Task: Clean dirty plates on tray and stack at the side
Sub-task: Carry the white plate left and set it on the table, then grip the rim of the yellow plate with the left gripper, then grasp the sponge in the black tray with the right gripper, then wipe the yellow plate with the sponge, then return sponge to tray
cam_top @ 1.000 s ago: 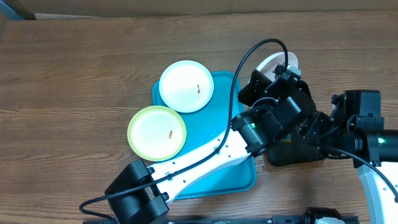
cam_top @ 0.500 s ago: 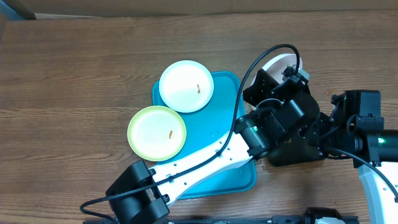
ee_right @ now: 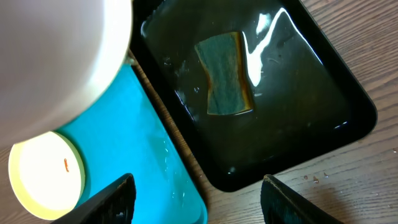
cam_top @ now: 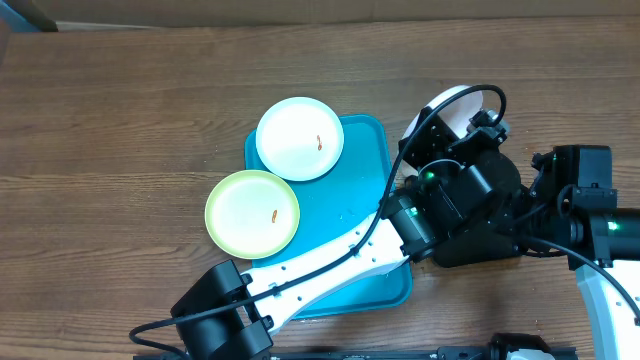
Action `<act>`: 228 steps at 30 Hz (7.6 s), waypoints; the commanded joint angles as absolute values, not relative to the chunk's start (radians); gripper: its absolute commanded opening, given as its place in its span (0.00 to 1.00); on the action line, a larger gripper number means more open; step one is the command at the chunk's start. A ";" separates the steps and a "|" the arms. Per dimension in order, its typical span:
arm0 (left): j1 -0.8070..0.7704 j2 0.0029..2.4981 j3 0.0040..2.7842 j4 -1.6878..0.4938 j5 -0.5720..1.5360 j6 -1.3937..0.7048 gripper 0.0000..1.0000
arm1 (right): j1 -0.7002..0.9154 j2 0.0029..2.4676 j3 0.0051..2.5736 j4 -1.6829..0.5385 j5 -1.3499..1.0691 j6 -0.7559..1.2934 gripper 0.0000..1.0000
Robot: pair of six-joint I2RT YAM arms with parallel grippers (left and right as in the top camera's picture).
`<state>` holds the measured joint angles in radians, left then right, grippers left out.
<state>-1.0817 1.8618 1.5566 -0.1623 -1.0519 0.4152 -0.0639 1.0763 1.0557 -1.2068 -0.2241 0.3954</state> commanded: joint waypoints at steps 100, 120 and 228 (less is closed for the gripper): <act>0.038 1.651 1.040 -0.973 0.268 -0.022 0.04 | -0.067 1.068 1.070 -1.172 -0.218 0.389 0.67; -0.335 1.687 1.028 -0.852 0.098 -0.319 0.54 | 0.074 1.339 0.936 -0.939 -0.107 0.378 0.54; -0.372 1.687 0.852 -0.589 0.207 -0.341 0.04 | 0.493 1.387 1.045 -0.860 -0.286 0.363 0.04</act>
